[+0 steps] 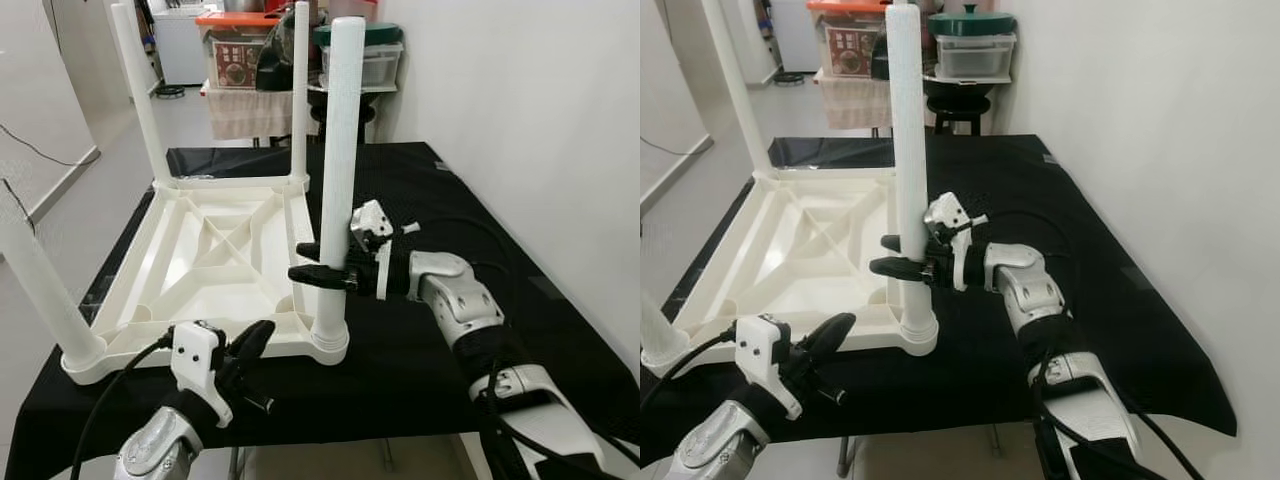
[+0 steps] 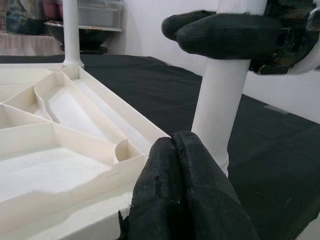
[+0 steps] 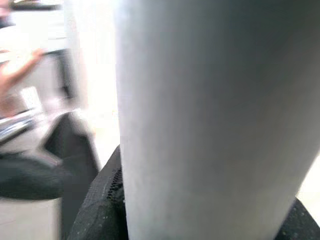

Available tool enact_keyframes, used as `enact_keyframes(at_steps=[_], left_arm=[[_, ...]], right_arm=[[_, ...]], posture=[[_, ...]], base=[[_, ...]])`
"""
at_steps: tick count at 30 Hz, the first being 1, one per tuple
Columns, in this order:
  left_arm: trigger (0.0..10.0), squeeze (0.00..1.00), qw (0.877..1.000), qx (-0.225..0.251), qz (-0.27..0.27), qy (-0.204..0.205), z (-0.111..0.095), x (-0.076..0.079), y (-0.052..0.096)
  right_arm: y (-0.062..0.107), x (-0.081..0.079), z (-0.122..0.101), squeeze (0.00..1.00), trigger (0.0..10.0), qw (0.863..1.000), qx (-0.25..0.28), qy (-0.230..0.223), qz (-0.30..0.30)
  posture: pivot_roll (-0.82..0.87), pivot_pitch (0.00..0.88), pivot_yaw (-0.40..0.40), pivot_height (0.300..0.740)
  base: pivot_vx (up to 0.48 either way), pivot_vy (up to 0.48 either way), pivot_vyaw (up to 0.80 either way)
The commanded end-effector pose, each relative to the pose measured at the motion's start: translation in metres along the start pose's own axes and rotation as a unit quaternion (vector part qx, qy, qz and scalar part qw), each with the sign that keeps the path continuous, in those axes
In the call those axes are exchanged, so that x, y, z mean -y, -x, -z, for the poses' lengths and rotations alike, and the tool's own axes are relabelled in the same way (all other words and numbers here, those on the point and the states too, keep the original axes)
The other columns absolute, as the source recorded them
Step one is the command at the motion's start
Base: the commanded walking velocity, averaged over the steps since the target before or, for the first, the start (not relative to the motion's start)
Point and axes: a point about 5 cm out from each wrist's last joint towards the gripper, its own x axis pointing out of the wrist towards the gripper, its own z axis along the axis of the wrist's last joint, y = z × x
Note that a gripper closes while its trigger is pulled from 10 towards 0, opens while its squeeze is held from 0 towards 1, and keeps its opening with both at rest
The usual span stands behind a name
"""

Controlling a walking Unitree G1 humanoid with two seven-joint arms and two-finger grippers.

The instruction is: Building children table

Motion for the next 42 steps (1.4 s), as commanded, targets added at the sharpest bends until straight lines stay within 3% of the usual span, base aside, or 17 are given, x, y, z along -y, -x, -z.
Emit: enact_keyframes(at_steps=[1,2,4,5,7,8,14,15,16,18,19,24,25,26,32,37,42], left_arm=[[10.0,0.00,1.000,0.001,-0.001,0.000,-0.001,-0.001,0.000],[10.0,0.00,1.000,0.001,-0.001,-0.001,-0.001,-0.001,0.000],[10.0,0.00,1.000,0.001,-0.001,-0.001,-0.001,-0.001,0.000],[10.0,0.00,1.000,0.001,0.000,-0.002,-0.001,-0.002,0.000],[10.0,0.00,1.000,0.001,0.000,-0.002,-0.001,-0.002,0.000],[10.0,0.00,1.000,0.000,0.000,-0.004,-0.001,-0.004,0.000],[10.0,0.00,1.000,-0.001,0.003,-0.006,-0.001,-0.005,-0.003],[10.0,0.00,1.000,0.000,0.000,-0.005,-0.001,-0.005,-0.003],[10.0,0.00,1.000,0.001,-0.003,-0.005,-0.001,-0.005,-0.003],[10.0,0.00,1.000,0.002,-0.005,-0.005,-0.001,-0.005,-0.003],[10.0,0.00,1.000,0.003,-0.006,-0.005,-0.001,-0.005,-0.003],[10.0,0.00,1.000,0.003,-0.006,-0.006,-0.002,-0.005,-0.003],[10.0,0.00,1.000,0.002,-0.005,-0.007,-0.002,-0.005,-0.003],[10.0,0.00,1.000,0.002,-0.005,-0.008,-0.002,-0.005,-0.003],[10.0,0.00,1.000,0.002,-0.006,-0.009,-0.002,-0.004,-0.002],[10.0,0.00,1.000,0.004,-0.012,-0.011,-0.002,-0.002,-0.002],[10.0,0.00,1.000,0.004,-0.012,-0.011,-0.002,-0.002,-0.002]], right_arm=[[0.004,0.002,0.023,0.00,0.0,0.992,-0.039,-0.019,0.121],[0.002,-0.004,0.038,0.00,0.0,0.974,-0.031,-0.051,0.221],[0.002,-0.004,0.038,0.00,0.0,0.974,-0.031,-0.051,0.221],[-0.003,-0.028,0.059,0.00,0.0,0.961,-0.039,-0.093,0.256],[-0.003,-0.028,0.059,0.00,0.0,0.961,-0.039,-0.093,0.256],[-0.009,-0.041,0.058,0.00,0.0,0.962,-0.042,-0.053,0.264],[-0.017,-0.043,0.060,0.00,0.0,0.968,-0.045,-0.078,0.233],[-0.017,-0.042,0.060,0.00,3.1,0.966,-0.047,-0.079,0.240],[-0.017,-0.043,0.059,0.00,10.0,0.966,-0.044,-0.089,0.239],[-0.016,-0.043,0.057,0.00,10.0,0.968,-0.034,-0.096,0.230],[-0.016,-0.045,0.053,1.00,10.0,0.969,-0.027,-0.101,0.223],[-0.011,-0.039,0.043,1.00,10.0,0.984,-0.015,-0.069,0.163],[-0.007,-0.033,0.038,0.57,10.0,0.990,-0.012,-0.052,0.134],[-0.005,-0.028,0.034,0.00,10.0,0.993,-0.011,-0.039,0.110],[0.000,-0.014,0.017,0.00,10.0,0.999,-0.001,-0.013,0.051],[0.005,-0.009,0.009,0.00,10.0,0.997,-0.026,-0.006,-0.078],[0.007,-0.009,0.011,0.00,10.0,0.995,-0.035,-0.009,-0.095]], posture=[[-0.03,0.000,-0.042,0.740],[-0.03,0.000,-0.042,0.740],[-0.03,0.000,-0.042,0.740],[-0.02,0.000,-0.039,0.740],[-0.02,0.000,-0.039,0.740],[-0.04,0.000,-0.028,0.740],[-0.04,0.000,-0.037,0.740],[-0.04,0.000,-0.037,0.740],[-0.04,0.000,-0.039,0.740],[-0.04,0.000,-0.040,0.740],[-0.04,0.000,-0.037,0.740],[-0.03,0.000,-0.030,0.740],[-0.03,0.000,-0.032,0.740],[-0.02,0.000,-0.035,0.740],[-0.01,0.000,-0.046,0.740],[0.01,0.000,-0.058,0.740],[0.01,0.000,-0.058,0.740]], base=[[0.000,0.000,0.00],[0.000,0.000,0.00],[0.000,0.000,0.00],[0.000,0.000,0.00],[0.000,0.000,0.00],[0.000,0.000,0.00],[0.000,0.000,0.00],[0.000,0.000,0.00],[0.000,0.000,0.00],[0.000,0.000,0.00],[0.000,0.000,0.00],[0.000,0.000,0.00],[0.000,0.000,0.00],[0.000,0.000,0.00],[0.000,0.000,0.00],[0.000,0.000,0.00],[0.000,0.000,0.00]])
